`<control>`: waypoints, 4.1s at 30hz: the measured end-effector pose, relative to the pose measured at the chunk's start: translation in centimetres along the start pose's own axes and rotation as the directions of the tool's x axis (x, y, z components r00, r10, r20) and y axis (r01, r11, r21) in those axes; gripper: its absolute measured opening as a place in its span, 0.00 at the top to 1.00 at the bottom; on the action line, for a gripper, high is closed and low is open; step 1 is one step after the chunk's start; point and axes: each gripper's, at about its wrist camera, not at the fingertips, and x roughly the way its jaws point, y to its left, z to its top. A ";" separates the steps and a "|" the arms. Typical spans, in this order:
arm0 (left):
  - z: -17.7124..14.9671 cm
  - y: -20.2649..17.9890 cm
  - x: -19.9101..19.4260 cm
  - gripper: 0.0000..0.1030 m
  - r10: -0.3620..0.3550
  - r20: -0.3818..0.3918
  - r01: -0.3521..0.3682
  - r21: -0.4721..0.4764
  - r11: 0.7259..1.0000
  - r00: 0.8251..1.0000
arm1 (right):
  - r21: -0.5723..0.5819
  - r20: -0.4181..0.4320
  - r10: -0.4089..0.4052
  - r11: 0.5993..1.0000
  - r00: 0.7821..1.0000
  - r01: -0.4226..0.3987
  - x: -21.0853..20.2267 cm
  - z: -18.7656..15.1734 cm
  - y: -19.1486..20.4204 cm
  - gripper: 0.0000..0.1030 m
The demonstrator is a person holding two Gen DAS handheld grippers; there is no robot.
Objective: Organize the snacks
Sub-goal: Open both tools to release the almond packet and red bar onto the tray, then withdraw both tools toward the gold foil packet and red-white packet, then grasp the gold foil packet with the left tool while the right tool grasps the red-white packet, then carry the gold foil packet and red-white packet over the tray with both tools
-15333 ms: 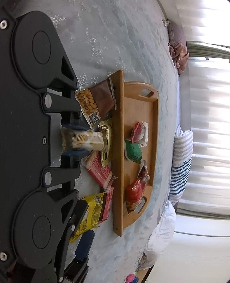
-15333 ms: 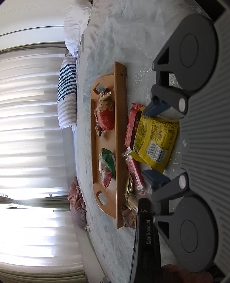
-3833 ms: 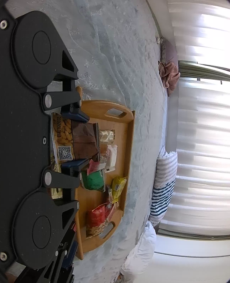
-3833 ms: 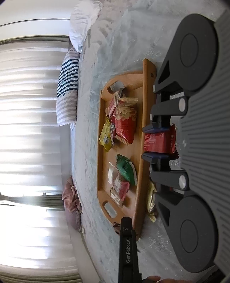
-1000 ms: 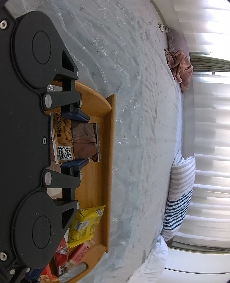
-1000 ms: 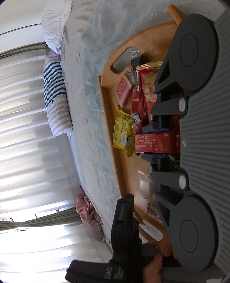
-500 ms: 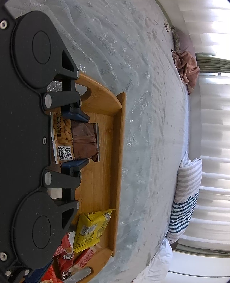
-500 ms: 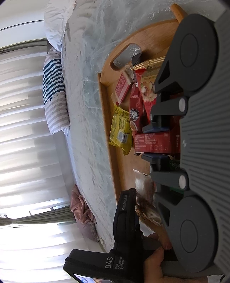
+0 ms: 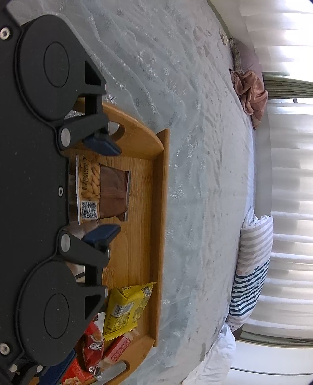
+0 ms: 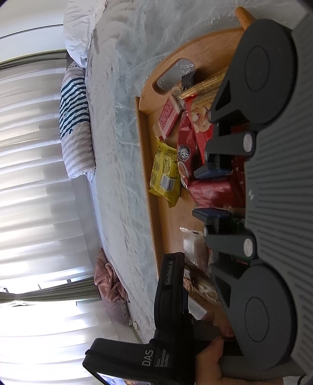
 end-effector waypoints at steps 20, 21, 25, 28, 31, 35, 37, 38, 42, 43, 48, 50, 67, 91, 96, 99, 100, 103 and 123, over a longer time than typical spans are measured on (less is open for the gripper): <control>-4.0 1.4 -9.8 0.13 -0.071 0.076 0.063 0.098 0.993 0.995 | -0.091 0.049 0.071 0.994 0.996 -0.067 -5.7 0.0 0.5 0.19; -4.3 1.5 -10.3 0.12 -0.078 0.081 0.070 0.102 0.992 0.994 | -0.095 0.049 0.083 0.992 0.995 -0.078 -6.1 -0.1 0.4 0.17; -5.5 2.0 -12.1 0.11 -0.113 0.072 0.106 0.093 0.990 0.991 | -0.114 0.040 0.128 0.986 0.991 -0.123 -7.8 -0.9 0.0 0.14; -6.5 2.4 -12.9 0.11 -0.131 0.057 0.126 0.087 0.988 0.990 | -0.134 0.020 0.156 0.979 0.988 -0.152 -8.8 -1.8 -0.2 0.12; -7.5 2.6 -13.6 0.11 -0.147 0.032 0.143 0.104 0.984 0.989 | -0.159 -0.022 0.178 0.971 0.984 -0.179 -9.4 -3.0 -0.3 0.10; -8.6 2.4 -14.0 0.10 -0.197 -0.025 0.198 0.121 0.973 0.980 | -0.205 -0.066 0.184 0.959 0.981 -0.193 -9.5 -4.7 0.2 0.08; -8.8 2.3 -14.1 0.09 -0.219 -0.051 0.224 0.120 0.967 0.974 | -0.229 -0.092 0.185 0.952 0.978 -0.202 -9.3 -5.5 0.8 0.07; -8.9 2.2 -14.2 0.08 -0.224 -0.054 0.229 0.125 0.965 0.973 | -0.238 -0.105 0.190 0.948 0.976 -0.210 -9.2 -5.8 1.1 0.07; -9.1 1.2 -14.3 0.07 -0.220 -0.073 0.229 0.159 0.960 0.973 | -0.295 -0.131 0.205 0.926 0.970 -0.236 -8.8 -6.7 2.7 0.04; -9.1 1.0 -14.4 0.07 -0.222 -0.080 0.232 0.164 0.959 0.972 | -0.314 -0.133 0.205 0.919 0.970 -0.237 -8.8 -6.9 3.1 0.04; -9.1 0.2 -14.8 0.07 -0.255 -0.118 0.273 0.171 0.947 0.960 | -0.357 -0.140 0.194 0.905 0.971 -0.233 -8.5 -7.2 4.7 0.03; -9.0 0.1 -14.8 0.07 -0.263 -0.126 0.282 0.159 0.946 0.956 | -0.351 -0.163 0.204 0.902 0.965 -0.250 -8.2 -7.2 4.9 0.08; -10.1 -1.0 -13.5 0.05 -0.258 -0.150 0.274 0.100 0.956 0.955 | -0.262 -0.091 0.005 0.965 0.996 -0.029 -11.7 -6.7 -1.4 0.41; -12.8 -3.5 -14.4 0.47 -0.135 -0.026 0.138 0.163 0.977 0.990 | -0.258 -0.091 -0.023 0.966 0.996 -0.002 -10.8 -6.7 -2.0 0.46; -12.7 -3.6 -16.0 0.52 -0.167 0.001 0.165 0.164 0.973 0.986 | -0.274 -0.076 -0.016 0.962 0.997 -0.006 -11.0 -6.9 -1.0 0.93; -12.5 -3.7 -17.1 0.54 -0.168 0.040 0.158 0.185 0.970 0.985 | -0.275 -0.062 -0.003 0.961 0.998 -0.014 -11.5 -6.7 -0.9 0.93; -12.4 -3.7 -17.4 0.54 -0.172 0.050 0.160 0.189 0.969 0.984 | -0.266 -0.059 0.002 0.964 0.998 -0.018 -11.7 -6.6 -0.9 0.93; -12.0 -3.6 -18.2 0.55 -0.179 0.077 0.161 0.192 0.968 0.981 | -0.238 -0.046 0.010 0.971 0.999 -0.021 -12.2 -5.9 -1.1 0.93; -4.6 -2.2 -12.8 0.54 -0.124 0.122 0.117 0.065 0.991 0.985 | -0.064 -0.107 0.090 0.993 0.990 -0.097 -5.6 1.4 -2.9 0.93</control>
